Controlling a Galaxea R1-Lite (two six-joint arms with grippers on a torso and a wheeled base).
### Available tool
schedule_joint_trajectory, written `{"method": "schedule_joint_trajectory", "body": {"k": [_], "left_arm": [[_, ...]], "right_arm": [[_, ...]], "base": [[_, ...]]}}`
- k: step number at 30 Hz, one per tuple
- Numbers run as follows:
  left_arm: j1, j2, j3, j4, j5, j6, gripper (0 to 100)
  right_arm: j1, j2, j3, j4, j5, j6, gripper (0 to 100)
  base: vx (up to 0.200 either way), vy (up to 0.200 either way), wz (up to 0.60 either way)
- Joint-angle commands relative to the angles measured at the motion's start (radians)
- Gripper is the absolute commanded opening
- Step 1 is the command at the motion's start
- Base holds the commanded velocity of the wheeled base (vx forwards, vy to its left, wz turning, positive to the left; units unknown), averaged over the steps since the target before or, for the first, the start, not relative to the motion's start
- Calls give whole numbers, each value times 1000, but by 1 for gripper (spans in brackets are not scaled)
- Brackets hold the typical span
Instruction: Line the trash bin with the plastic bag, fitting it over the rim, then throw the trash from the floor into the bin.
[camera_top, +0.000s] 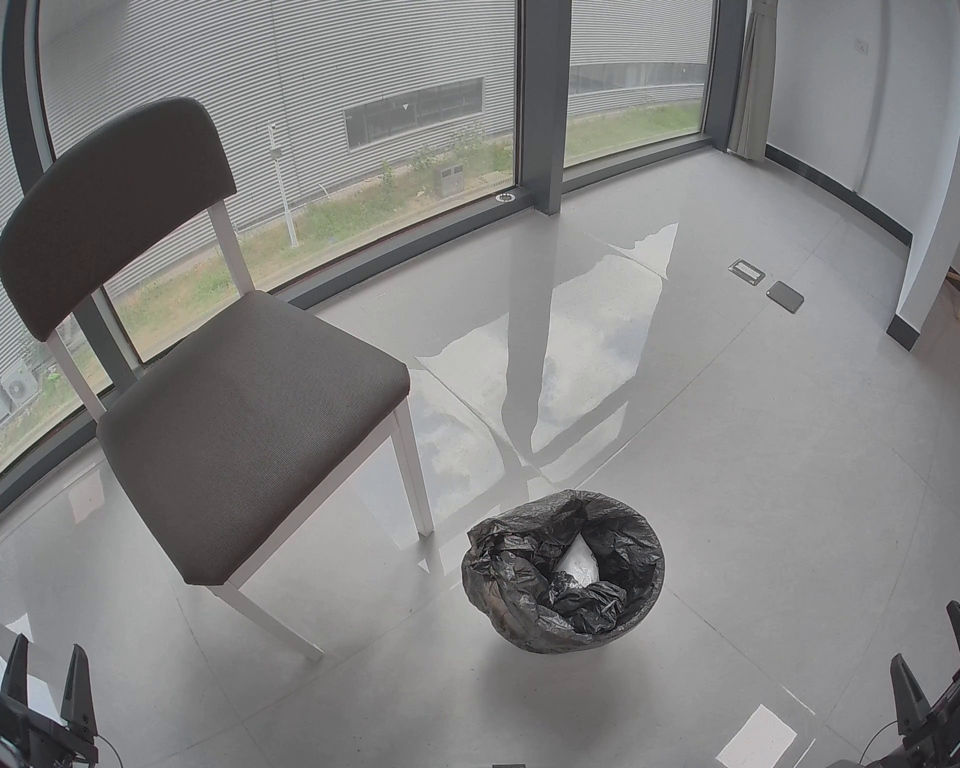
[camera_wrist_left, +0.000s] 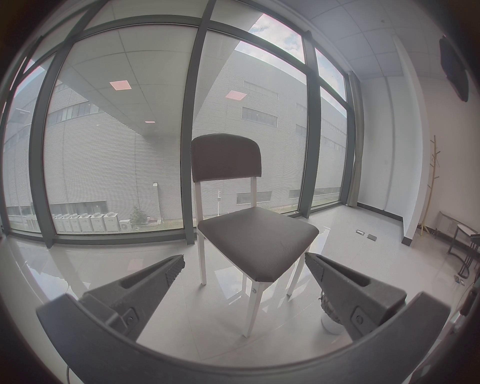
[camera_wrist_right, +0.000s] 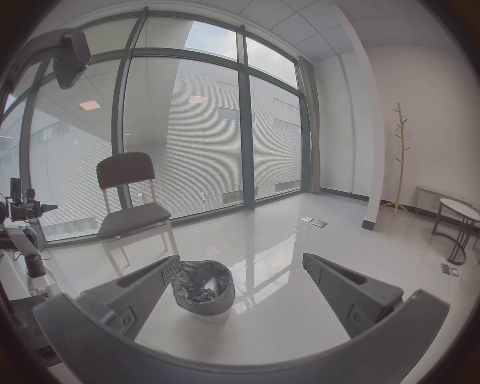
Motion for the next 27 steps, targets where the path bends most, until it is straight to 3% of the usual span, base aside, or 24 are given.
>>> {"method": "schedule_joint_trajectory", "body": {"k": [1,3,5,6,7,8,11,18,20,21,22,27], "left_arm": [[-4,-13,18,-6,-15,15,100],[-4,-13,16,-1,-21,20,100],[-4,-13,15,0,-21,18,100],[-4,-13,15,0,-21,18,100],[-4,-13,16,-3,-18,9,100],[-2,-13,19,-10,1,7,100],[-4,-13,19,-18,172,10,100],[-2,-13,15,-1,188,35,100],[-2,-13,16,-9,292,110,100],[-2,-13,16,-10,376,130,100],[-2,-13,16,-10,407,127,100],[-4,-13,13,2,384,38,100]], "right_arm": [[0,-13,19,-10,27,4,100],[0,-13,19,-10,24,-38,100],[0,-13,19,-10,-71,-113,100],[0,-13,19,-8,-96,-119,100],[0,-13,19,4,-179,-122,100],[-2,-13,19,12,-206,-94,100],[0,-13,18,58,-187,-45,100],[0,-13,18,56,-179,-45,100],[0,-13,18,56,-185,-35,100],[0,-13,19,56,-191,-25,100],[0,-13,19,55,-194,-16,100],[0,-13,19,53,-199,-12,100]], "base": [[0,0,0],[0,0,0],[0,0,0],[0,0,0],[0,0,0],[0,0,0],[0,0,0],[0,0,0],[0,0,0],[0,0,0],[0,0,0],[0,0,0]]}}
